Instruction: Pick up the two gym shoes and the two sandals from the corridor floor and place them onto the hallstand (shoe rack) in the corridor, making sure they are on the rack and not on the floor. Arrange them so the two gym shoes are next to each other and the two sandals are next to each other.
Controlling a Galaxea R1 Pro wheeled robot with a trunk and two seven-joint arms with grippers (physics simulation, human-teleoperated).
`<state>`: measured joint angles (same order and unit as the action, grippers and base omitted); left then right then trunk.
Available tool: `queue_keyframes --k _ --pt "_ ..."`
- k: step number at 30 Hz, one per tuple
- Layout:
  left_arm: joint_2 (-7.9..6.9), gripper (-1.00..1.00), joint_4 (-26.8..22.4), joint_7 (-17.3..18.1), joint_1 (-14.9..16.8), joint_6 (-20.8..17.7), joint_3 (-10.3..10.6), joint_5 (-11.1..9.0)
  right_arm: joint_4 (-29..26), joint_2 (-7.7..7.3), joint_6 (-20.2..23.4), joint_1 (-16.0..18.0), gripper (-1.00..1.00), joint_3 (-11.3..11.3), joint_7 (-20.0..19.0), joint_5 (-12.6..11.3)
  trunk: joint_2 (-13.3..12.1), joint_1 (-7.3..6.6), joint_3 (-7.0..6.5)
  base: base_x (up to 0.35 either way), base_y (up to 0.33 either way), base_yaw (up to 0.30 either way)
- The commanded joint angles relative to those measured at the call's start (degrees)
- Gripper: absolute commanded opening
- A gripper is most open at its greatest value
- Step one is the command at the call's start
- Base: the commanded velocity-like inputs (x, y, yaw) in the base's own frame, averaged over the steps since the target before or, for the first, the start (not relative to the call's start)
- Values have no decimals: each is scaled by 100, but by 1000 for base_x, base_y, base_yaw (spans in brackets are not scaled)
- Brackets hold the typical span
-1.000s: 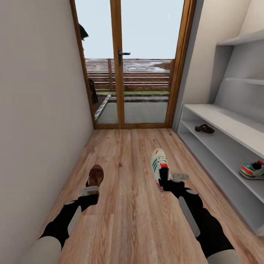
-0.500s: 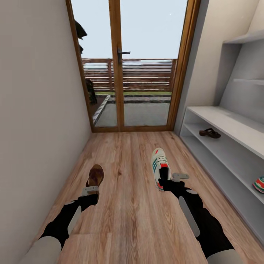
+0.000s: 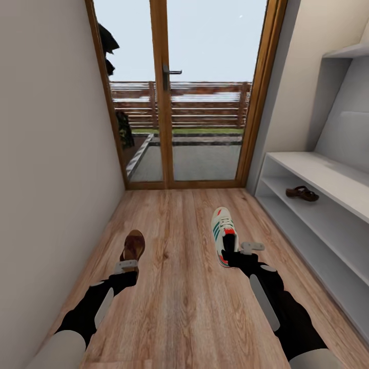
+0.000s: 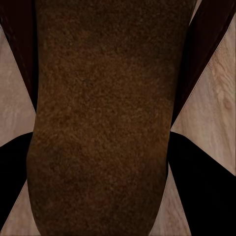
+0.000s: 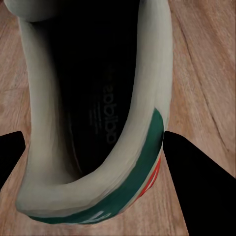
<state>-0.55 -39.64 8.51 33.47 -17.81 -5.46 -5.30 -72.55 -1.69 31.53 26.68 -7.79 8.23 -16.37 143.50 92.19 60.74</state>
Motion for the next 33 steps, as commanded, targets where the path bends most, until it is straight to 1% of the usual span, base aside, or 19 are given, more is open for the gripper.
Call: queue_keyframes --k 1,15,27,33 --pt "2 -100 -9 19 2 -46 -16 -59 -10 -8 18 4 -100 -15 56 -64 2 2 5 343 0 0" --pt "2 -100 -9 19 2 -47 -16 -59 -14 -11 20 4 -100 -12 56 -77 2 2 5 343 0 -12" --pt "2 -100 -9 19 2 -47 -16 -59 -14 -6 20 4 -100 -12 56 -77 2 2 5 343 8 -234" --pt "2 -100 -9 19 2 -47 -16 -59 -14 -6 20 4 -100 -12 56 -77 2 2 5 343 86 -78"
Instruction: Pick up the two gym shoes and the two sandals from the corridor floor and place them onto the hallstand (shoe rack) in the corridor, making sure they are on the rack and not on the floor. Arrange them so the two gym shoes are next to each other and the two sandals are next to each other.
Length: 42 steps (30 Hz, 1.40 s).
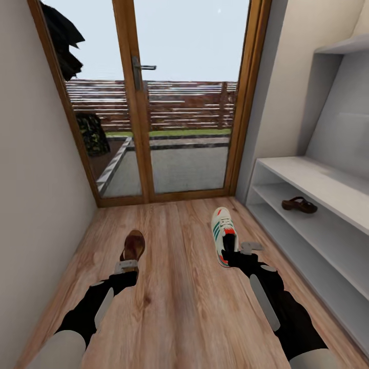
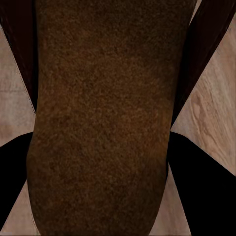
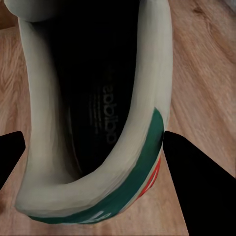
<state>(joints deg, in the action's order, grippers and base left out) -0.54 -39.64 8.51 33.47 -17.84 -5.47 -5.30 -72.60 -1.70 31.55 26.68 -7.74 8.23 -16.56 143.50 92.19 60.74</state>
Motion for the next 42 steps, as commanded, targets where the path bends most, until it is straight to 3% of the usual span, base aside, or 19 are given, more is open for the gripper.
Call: queue_keyframes --k 1,12,30,42 --pt "2 -100 -9 19 2 -44 -15 -59 -9 -6 18 4 -100 -17 56 -58 2 2 5 343 100 -15" --pt "2 -100 -9 19 2 -43 -15 -59 -9 -7 18 4 -100 -17 56 -58 2 2 5 340 144 -24" --pt "2 -100 -9 19 2 -40 -15 -59 -9 -6 18 4 -100 -17 56 -58 2 2 5 306 197 -253" --pt "2 -100 -9 19 2 -44 -15 -59 -9 -6 20 4 -100 -17 56 -59 2 2 5 115 74 -245"
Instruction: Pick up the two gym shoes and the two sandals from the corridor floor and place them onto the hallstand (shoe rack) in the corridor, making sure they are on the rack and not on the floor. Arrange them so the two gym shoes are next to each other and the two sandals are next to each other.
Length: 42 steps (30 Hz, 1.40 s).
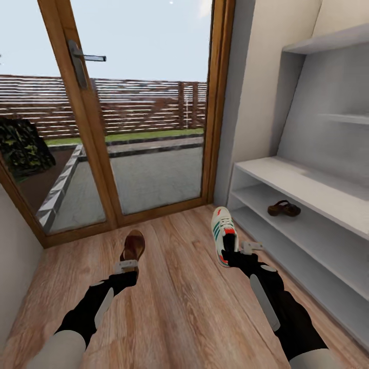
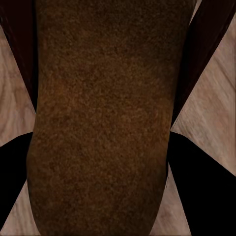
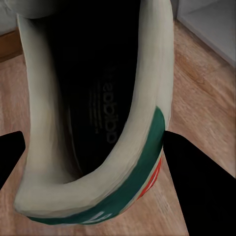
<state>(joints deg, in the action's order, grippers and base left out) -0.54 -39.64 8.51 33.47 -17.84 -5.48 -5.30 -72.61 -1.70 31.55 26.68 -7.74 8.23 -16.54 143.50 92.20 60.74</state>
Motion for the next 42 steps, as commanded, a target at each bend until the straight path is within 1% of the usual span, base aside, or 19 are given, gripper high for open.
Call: queue_keyframes --k 1,11,27,42 --pt "1 -100 -9 19 1 -44 -15 -59 -8 -6 19 4 -100 -17 56 -60 2 1 5 264 192 -80" --pt "1 -100 -9 19 1 -42 -15 -59 -8 -6 18 4 -100 -17 56 -61 2 1 5 281 207 -26" --pt "1 -100 -9 19 1 -35 -15 -59 -8 -6 18 4 -100 -17 56 -66 2 1 5 250 241 -254" --pt "1 -100 -9 19 1 -35 -15 -59 -8 -7 18 4 -100 -17 56 -68 2 1 5 23 35 -266"
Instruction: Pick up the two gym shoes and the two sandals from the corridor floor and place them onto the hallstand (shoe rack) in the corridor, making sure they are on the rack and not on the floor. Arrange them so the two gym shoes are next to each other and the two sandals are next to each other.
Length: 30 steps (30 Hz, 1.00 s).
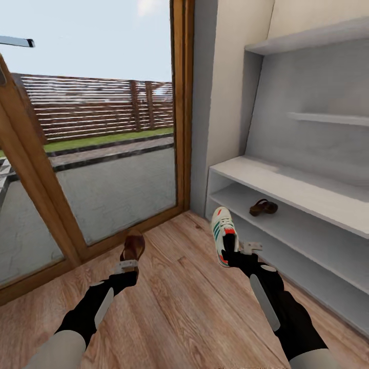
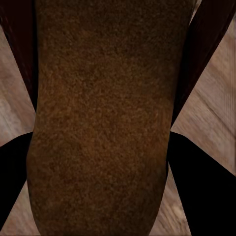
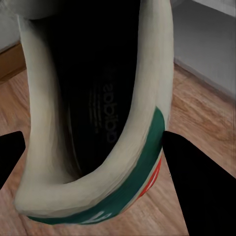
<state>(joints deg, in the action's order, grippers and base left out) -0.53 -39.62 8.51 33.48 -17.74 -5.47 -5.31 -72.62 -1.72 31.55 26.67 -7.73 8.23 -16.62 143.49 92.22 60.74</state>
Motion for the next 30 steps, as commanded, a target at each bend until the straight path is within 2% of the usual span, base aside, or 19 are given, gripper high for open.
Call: queue_keyframes --k 1,16,30 --pt "1 -100 -10 20 0 -45 -16 -58 -5 -5 18 5 -100 -18 56 -60 2 -1 5 28 171 -266" --pt "1 -100 -10 20 0 -45 -16 -58 -6 -4 18 5 -100 -18 56 -61 2 -1 5 184 276 -266" --pt "1 -100 -10 20 0 -45 -16 -58 -6 -4 18 4 -100 -18 56 -61 2 -1 5 28 30 -266"
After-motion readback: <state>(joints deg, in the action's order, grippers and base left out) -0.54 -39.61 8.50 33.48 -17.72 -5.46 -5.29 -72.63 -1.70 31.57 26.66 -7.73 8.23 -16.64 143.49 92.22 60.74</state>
